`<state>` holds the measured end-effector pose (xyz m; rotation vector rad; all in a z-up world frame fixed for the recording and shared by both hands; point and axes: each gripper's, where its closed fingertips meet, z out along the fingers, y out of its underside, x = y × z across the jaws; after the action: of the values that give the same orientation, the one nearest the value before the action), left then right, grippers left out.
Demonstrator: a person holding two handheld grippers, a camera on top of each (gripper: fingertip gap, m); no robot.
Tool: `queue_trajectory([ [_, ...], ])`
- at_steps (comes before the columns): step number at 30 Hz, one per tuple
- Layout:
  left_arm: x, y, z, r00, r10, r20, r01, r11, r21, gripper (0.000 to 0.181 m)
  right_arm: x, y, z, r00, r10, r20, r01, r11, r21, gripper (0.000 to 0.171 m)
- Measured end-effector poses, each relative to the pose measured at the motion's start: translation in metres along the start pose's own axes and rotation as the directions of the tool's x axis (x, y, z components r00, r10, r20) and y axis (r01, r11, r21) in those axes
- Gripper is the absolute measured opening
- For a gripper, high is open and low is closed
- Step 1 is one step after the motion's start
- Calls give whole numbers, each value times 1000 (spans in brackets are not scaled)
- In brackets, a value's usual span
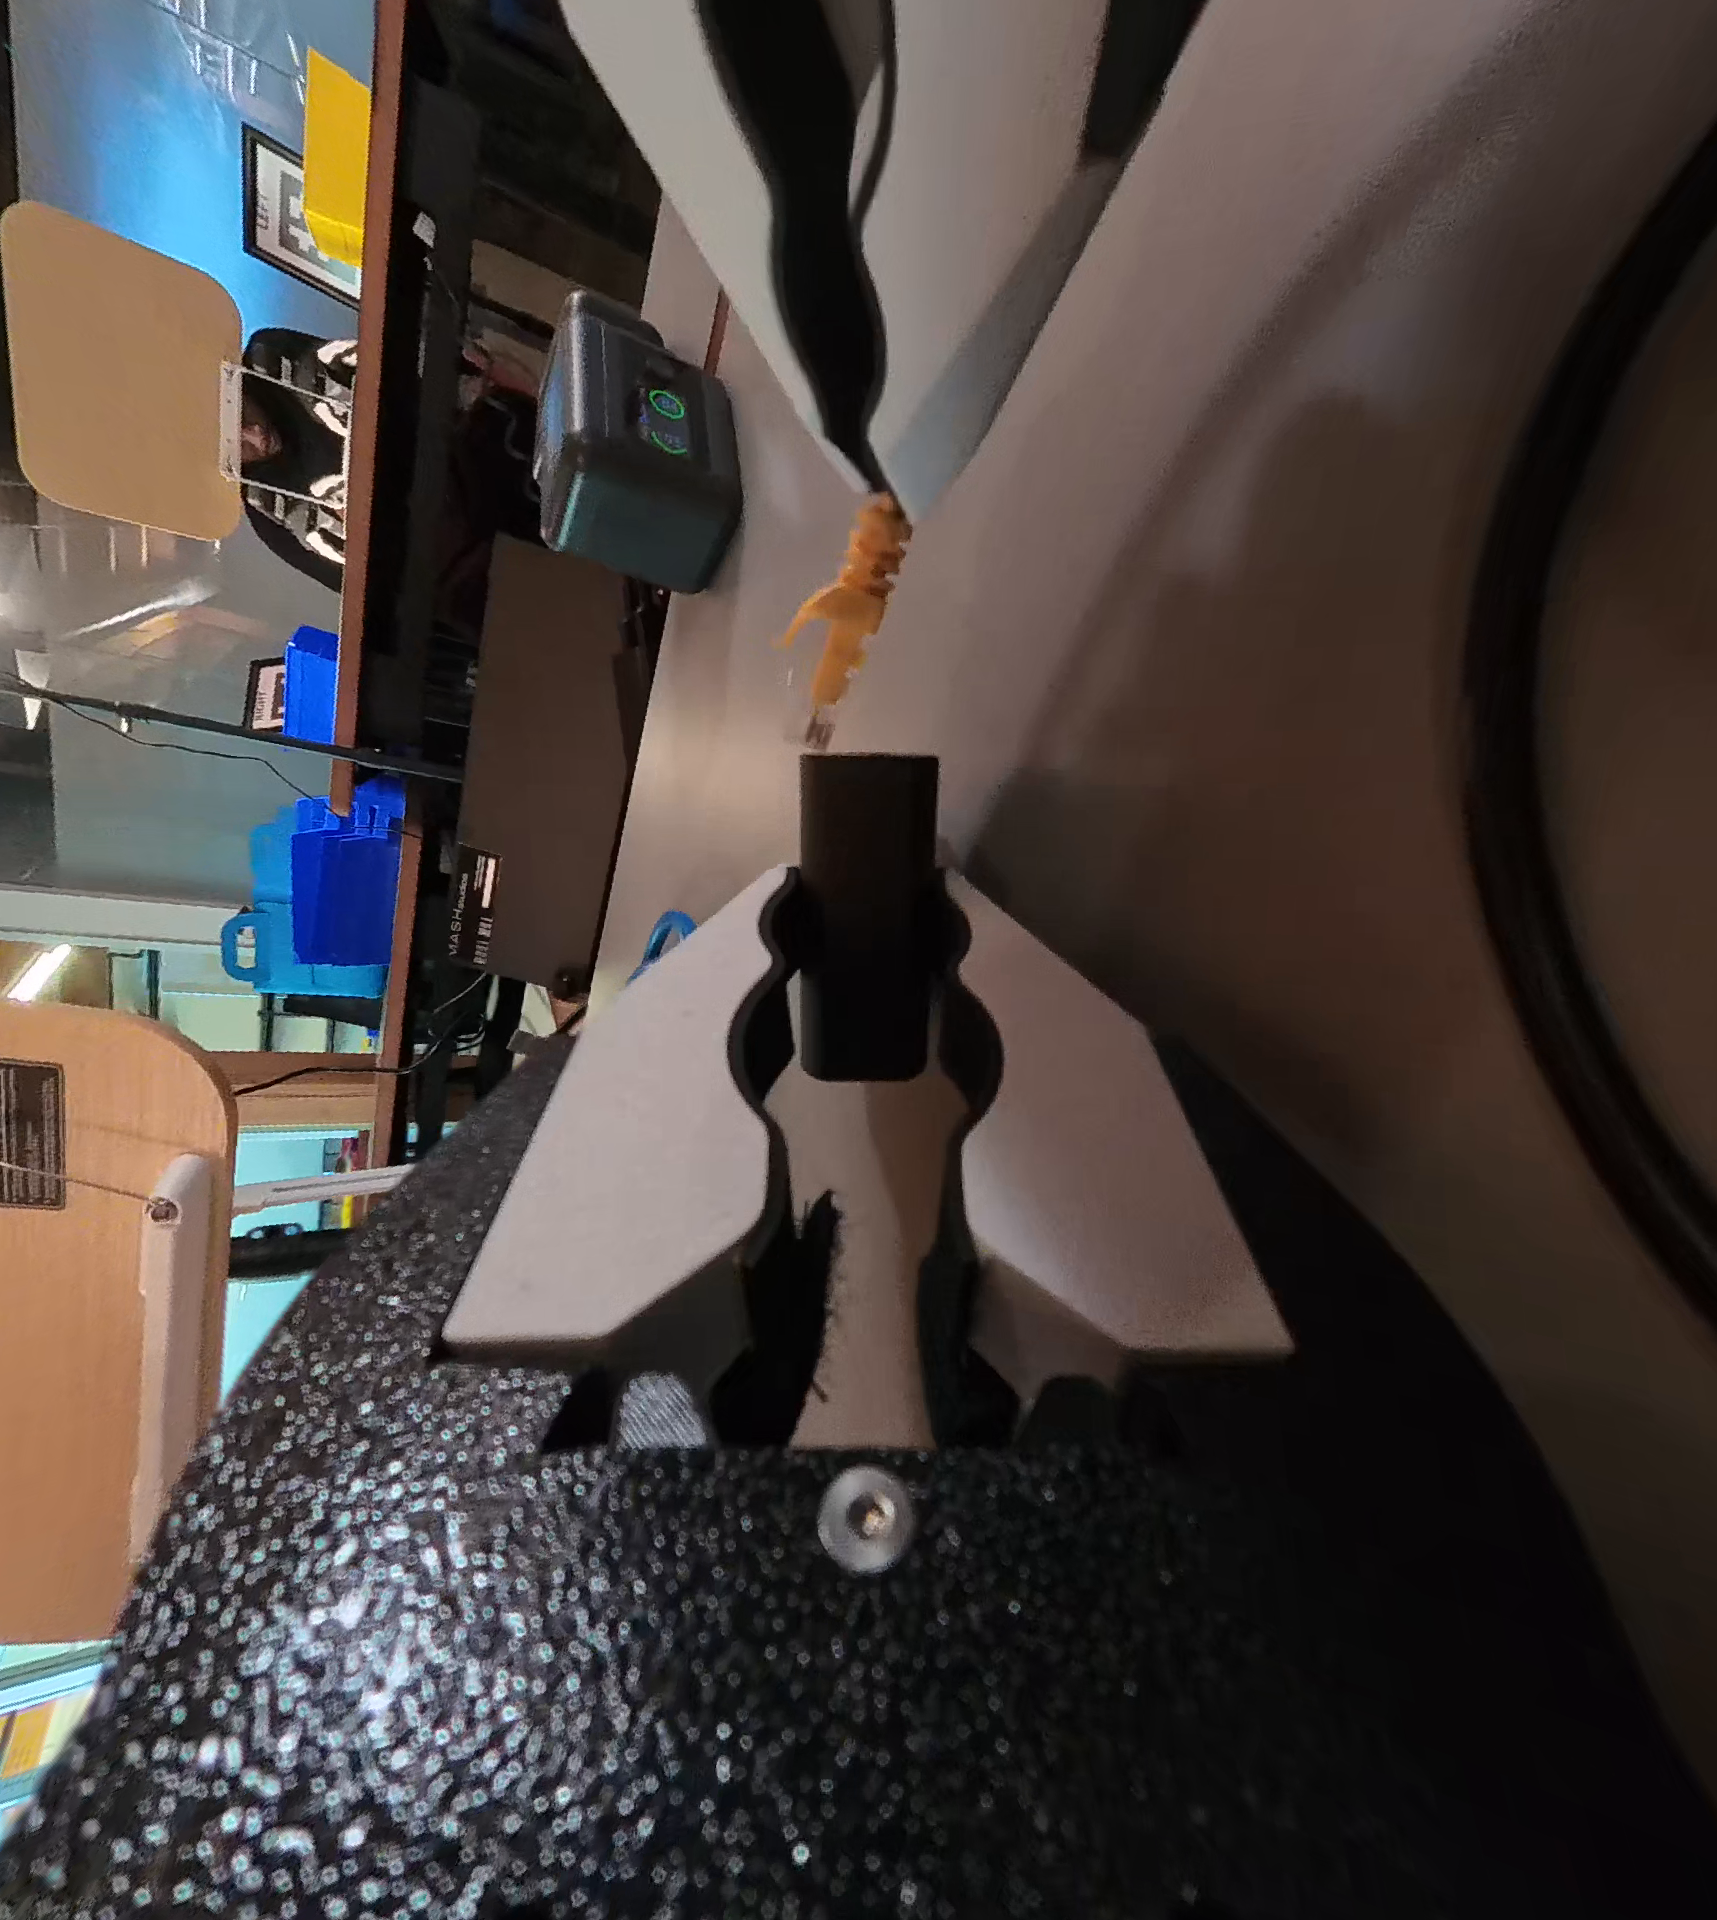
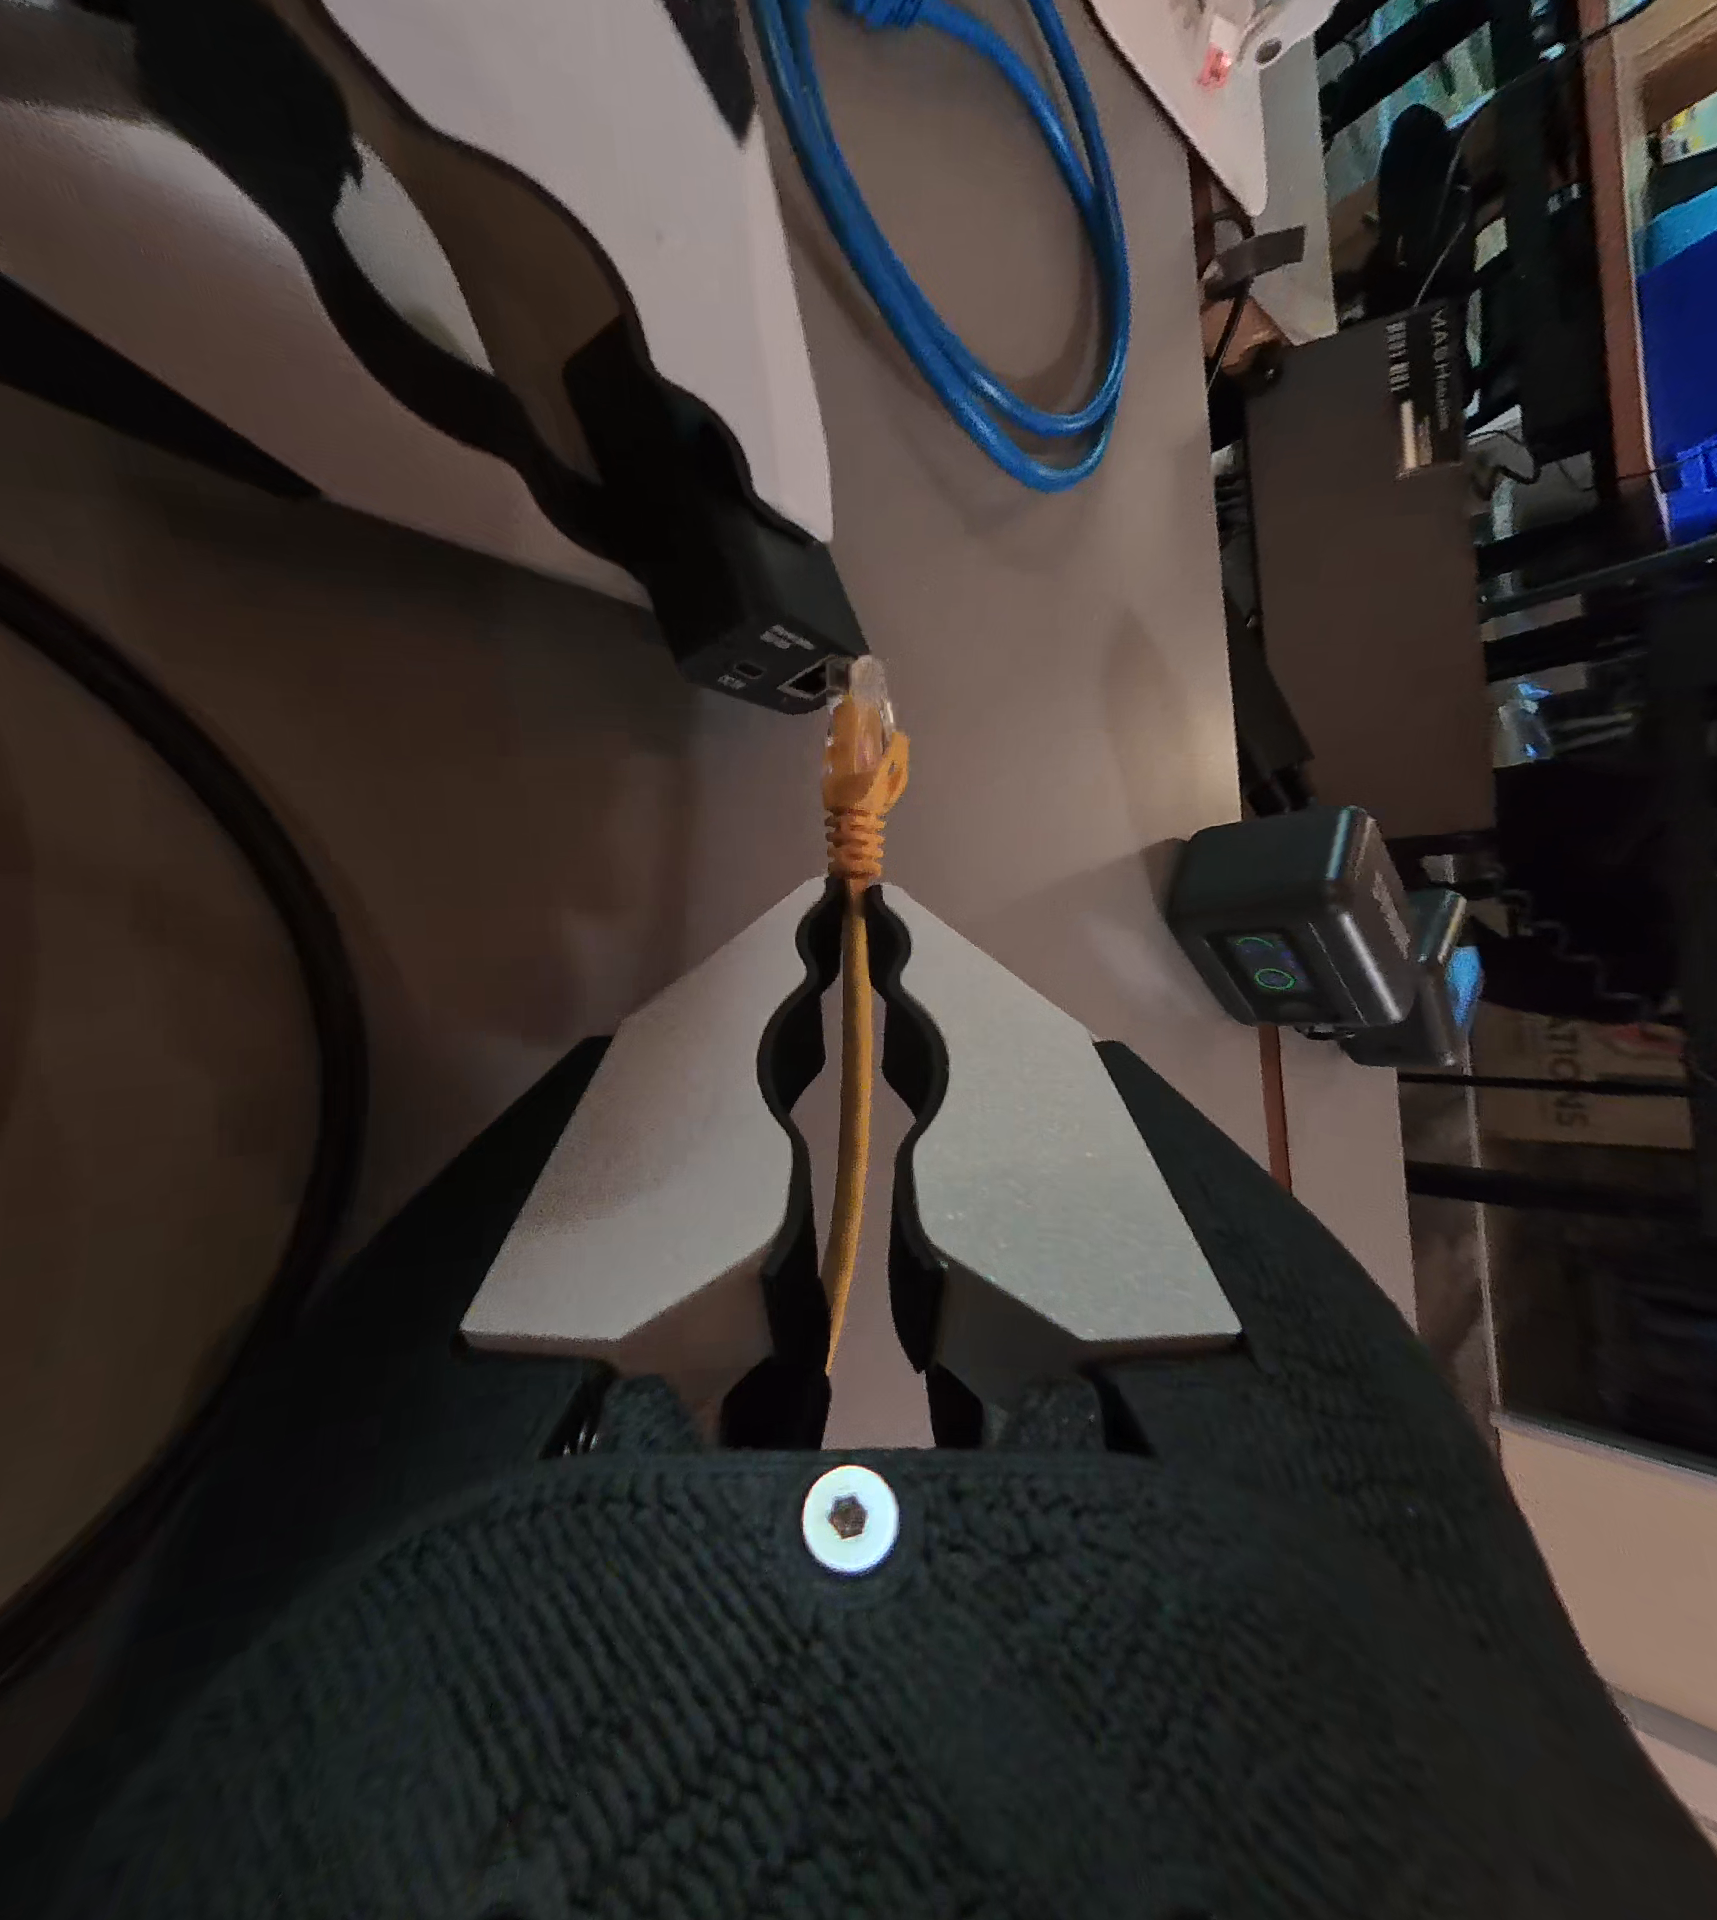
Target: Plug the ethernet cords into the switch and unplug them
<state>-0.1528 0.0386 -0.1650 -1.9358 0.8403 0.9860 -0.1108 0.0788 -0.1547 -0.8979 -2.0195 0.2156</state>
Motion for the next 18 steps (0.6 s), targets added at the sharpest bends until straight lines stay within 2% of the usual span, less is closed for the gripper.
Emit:
queue_trajectory([
  [1, 0, 0, 0, 1000, 8, 1, -8, 1000, -1, 22, -2, 1, 1, 1000, -4, 8, 4, 1000, -8, 2],
  [10, 1, 0, -2, 997, 74, 13, -74, 997, -19, 22, -9, 5, 4, 994, 57, 92, -58, 998, 10, 2],
  [18, 3, -2, -5, 997, 71, -16, -71, 997, 42, 22, -12, 6, 6, 988, 50, 148, -60, 996, 63, 3],
])
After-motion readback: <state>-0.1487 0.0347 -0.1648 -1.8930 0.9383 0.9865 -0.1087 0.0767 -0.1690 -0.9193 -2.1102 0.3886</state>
